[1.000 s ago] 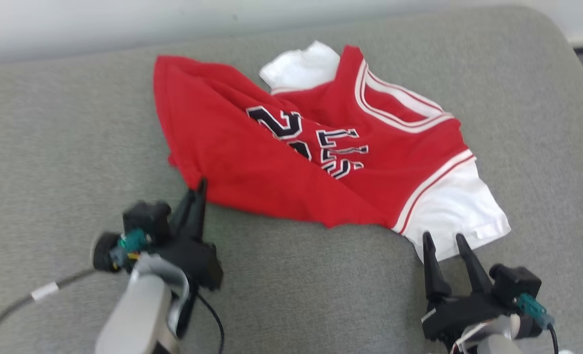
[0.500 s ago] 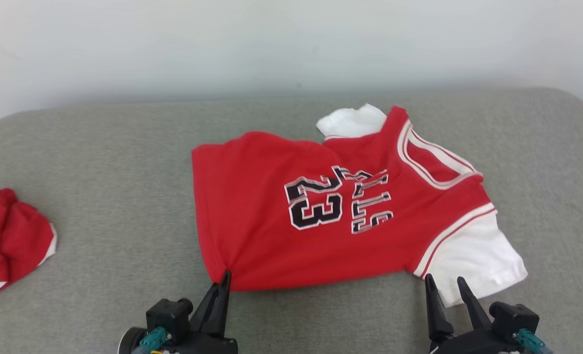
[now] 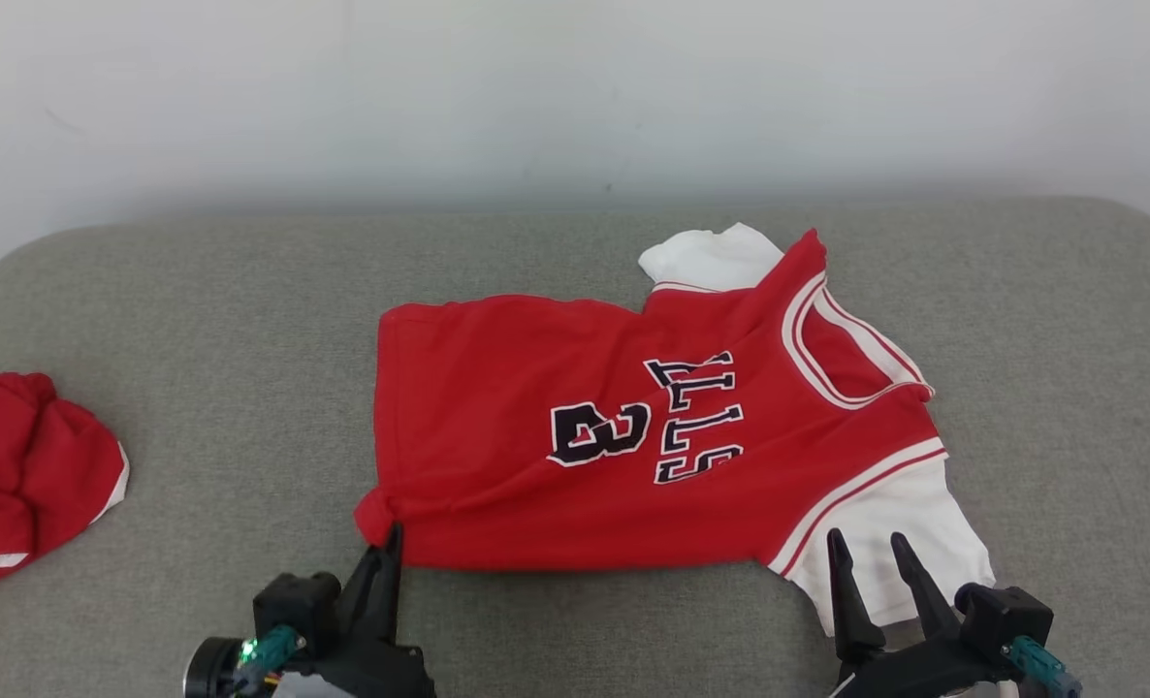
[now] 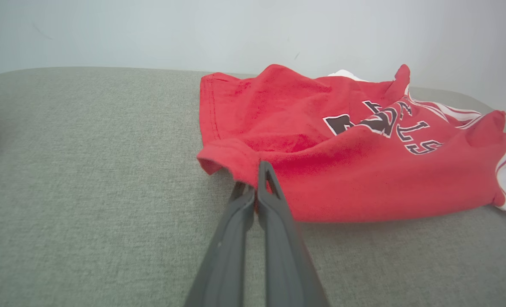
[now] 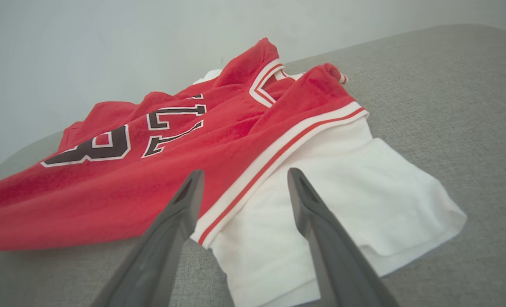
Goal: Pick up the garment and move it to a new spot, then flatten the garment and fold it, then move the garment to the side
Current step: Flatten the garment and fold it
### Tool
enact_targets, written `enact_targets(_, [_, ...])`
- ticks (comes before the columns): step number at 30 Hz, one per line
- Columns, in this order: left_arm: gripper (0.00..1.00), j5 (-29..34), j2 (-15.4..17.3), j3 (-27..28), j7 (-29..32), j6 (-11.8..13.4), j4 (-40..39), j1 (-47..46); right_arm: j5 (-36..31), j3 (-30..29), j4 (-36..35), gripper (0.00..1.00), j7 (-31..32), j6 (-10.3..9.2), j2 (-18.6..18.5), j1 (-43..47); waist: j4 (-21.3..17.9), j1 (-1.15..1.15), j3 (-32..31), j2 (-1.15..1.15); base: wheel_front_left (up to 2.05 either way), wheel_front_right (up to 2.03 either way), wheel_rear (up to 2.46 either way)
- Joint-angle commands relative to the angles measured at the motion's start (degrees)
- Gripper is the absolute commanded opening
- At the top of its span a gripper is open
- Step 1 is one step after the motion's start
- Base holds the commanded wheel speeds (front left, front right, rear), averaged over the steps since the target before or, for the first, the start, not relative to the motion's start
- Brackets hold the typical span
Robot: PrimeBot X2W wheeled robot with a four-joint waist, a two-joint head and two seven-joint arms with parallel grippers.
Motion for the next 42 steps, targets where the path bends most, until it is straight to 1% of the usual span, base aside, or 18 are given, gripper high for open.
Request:
enact_targets(1, [0.0, 0.14, 0.1, 0.09, 0.05, 0.53, 1.8, -2.76, -0.63, 0.25, -0.27, 1.0, 0.0, -0.14, 0.06, -0.86, -3.33, 0.01, 3.04, 0.01, 0.0, 0.0, 0.0])
enact_targets(3, [0.0, 0.21, 0.19, 0.37, 0.14, 1.03, 4.11, -5.32, -0.82, 0.32, -0.43, 1.0, 0.0, -0.14, 0.01, -1.43, -4.59, 0.01, 4.03, 0.01, 0.0, 0.0, 0.0])
enact_targets(4, [0.0, 0.21, 0.19, 0.37, 0.14, 1.03, 4.11, -5.32, -0.82, 0.32, -0.43, 1.0, 0.0, -0.14, 0.01, -1.43, -4.59, 0.01, 4.03, 0.01, 0.0, 0.0, 0.0])
enact_targets(8, [0.0, 0.31, 0.07, 0.7, 0.57, 1.9, 9.82, -10.63, -1.04, 0.64, -0.6, 1.0, 0.0, -0.14, 0.07, -2.44, -6.54, 0.01, 5.52, 0.01, 0.0, 0.0, 0.0])
enact_targets(9, [0.28, 0.36, -0.03, 0.74, 0.48, 2.07, 11.04, -11.98, -1.05, 0.72, -0.64, 1.0, 0.0, -0.14, 0.07, -2.67, -6.96, 0.01, 5.88, 0.01, 0.0, 0.0, 0.0])
enact_targets(10, [0.49, 0.19, -0.17, 0.88, 0.4, 2.13, 12.4, -13.05, -1.14, 0.74, -0.69, 1.0, 0.0, -0.14, 0.06, -2.75, -7.25, 0.01, 6.11, 0.01, 0.0, 0.0, 0.0])
enact_targets(11, [1.0, 0.11, -0.27, 0.9, 0.4, 2.34, 13.65, -14.08, -1.13, 0.75, -0.69, 1.0, 0.0, -0.14, 0.06, -2.78, -7.55, 0.01, 6.25, 0.01, 0.0, 0.0, 0.0])
enact_targets(16, [1.0, -0.94, -0.66, 2.23, -0.2, 2.72, 16.47, -17.74, -0.98, 0.69, -0.76, 1.0, 0.0, -0.14, 0.07, -2.85, -7.94, 0.01, 6.12, 0.01, 0.0, 0.0, 0.0])
enact_targets(17, [1.0, -1.23, -0.77, 2.6, -0.32, 2.55, 16.32, -17.87, -0.95, 0.55, -0.69, 1.0, 0.0, -0.14, 0.07, -2.66, -7.82, 0.01, 5.9, 0.01, 0.0, 0.0, 0.0])
enact_targets(19, [1.0, -0.9, -0.8, 3.69, -0.4, 2.6, 13.52, -17.8, -0.79, 0.19, -0.62, 1.0, 0.0, -0.14, 0.07, -2.21, -7.33, 0.01, 5.37, 0.01, 0.0, 0.0, 0.0])
enact_targets(25, [1.0, -0.43, -1.19, 7.38, -0.35, 2.2, 6.34, -11.55, -0.36, 0.01, -0.28, 1.0, 0.0, -0.14, 0.08, -1.2, -5.55, 0.01, 3.46, 0.01, 0.0, 0.0, 0.0])
enact_targets(29, [1.0, 0.19, -1.38, 9.24, -0.35, 1.66, 4.45, -6.79, -0.26, -0.06, -0.17, 1.0, 0.0, -0.14, 0.05, -1.15, -4.68, 0.01, 2.84, 0.01, 0.0, 0.0, 0.0])
enact_targets(35, [1.0, 0.96, -1.64, 10.56, -0.37, 1.12, 5.9, -3.53, -0.38, 0.21, -0.31, 1.0, 0.0, -0.14, 0.04, -1.38, -4.1, 0.01, 3.5, 0.01, 0.0, 0.0, 0.0])
enact_targets(42, [1.0, 1.81, -2.02, 10.8, -0.37, 0.58, 6.91, -5.93, -1.44, 0.16, -0.64, 1.0, 0.0, -0.14, 0.04, -2.3, -4.8, 0.01, 5.95, 0.01, 0.0, 0.0, 0.0])
